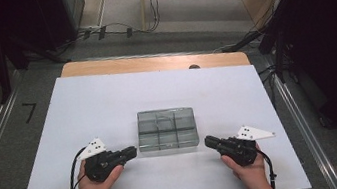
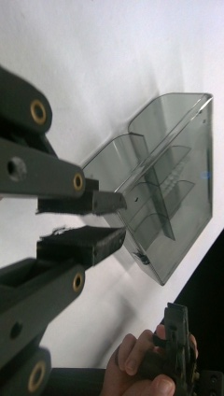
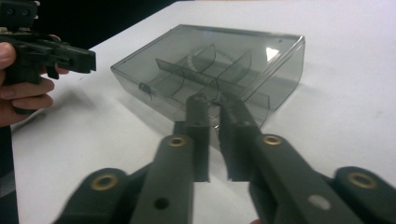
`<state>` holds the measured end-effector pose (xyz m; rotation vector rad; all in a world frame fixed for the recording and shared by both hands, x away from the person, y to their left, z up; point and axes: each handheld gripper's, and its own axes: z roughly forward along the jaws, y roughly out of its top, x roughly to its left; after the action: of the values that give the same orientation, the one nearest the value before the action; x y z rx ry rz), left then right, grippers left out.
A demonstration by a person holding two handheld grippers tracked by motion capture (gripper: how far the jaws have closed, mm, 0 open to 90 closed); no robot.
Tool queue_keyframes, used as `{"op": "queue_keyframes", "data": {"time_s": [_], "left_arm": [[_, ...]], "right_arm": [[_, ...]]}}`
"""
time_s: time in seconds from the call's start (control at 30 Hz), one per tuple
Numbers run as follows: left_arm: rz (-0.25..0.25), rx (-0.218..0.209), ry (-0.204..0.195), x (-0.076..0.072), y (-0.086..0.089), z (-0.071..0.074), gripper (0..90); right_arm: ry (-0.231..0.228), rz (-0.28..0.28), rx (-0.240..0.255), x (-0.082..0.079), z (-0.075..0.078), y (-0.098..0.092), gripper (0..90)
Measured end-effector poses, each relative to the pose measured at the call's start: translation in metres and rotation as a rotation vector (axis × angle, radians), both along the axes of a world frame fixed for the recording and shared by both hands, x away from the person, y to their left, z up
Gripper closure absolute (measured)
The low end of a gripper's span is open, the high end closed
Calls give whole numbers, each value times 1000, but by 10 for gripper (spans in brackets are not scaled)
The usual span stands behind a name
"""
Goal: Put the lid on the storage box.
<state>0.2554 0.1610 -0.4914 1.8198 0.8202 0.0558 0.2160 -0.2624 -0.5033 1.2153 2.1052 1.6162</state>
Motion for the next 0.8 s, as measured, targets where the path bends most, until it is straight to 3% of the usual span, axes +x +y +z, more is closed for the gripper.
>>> {"op": "queue_keyframes", "data": {"time_s": [0.13,0.4,0.8], "left_arm": [[14,37,-48,-6,5,6,691],[12,40,-112,-15,15,14,431],[52,68,-131,-20,31,19,209]], "right_arm": [[-43,-5,-26,-5,8,-2,642],[-78,-20,-21,-11,16,-13,429],[-94,-82,-57,-19,20,-31,248]]}}
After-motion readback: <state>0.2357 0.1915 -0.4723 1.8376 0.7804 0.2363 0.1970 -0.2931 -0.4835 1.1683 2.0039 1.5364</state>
